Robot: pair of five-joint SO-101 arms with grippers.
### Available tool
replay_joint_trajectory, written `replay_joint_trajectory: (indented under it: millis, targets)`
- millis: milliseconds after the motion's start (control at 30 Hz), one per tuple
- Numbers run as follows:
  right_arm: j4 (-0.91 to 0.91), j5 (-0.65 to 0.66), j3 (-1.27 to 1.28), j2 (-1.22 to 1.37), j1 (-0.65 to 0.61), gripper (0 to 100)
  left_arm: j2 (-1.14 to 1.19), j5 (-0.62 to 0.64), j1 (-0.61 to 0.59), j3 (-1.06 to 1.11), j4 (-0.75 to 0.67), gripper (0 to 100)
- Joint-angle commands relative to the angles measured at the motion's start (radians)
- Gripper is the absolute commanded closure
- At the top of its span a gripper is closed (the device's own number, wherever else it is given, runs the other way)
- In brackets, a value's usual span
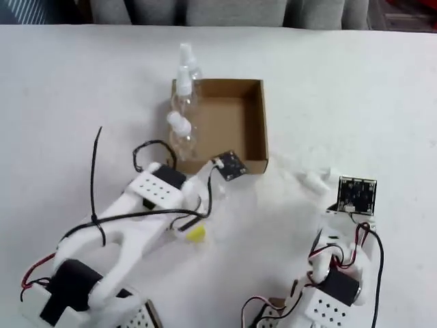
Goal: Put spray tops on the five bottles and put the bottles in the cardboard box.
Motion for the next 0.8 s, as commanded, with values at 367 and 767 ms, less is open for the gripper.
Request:
replay_joint_trajectory:
  millis: [367, 767]
  targets:
    - [0.012, 0.011, 0.008, 0.007, -0.002, 98.3, -0.008, -0.146, -0.022, -0.057, 0.049, 73]
    - [0.012, 0.011, 0.008, 0.007, -0.002, 98.3, -0.001, -0.014, -0.021, -0.051, -0.035, 73]
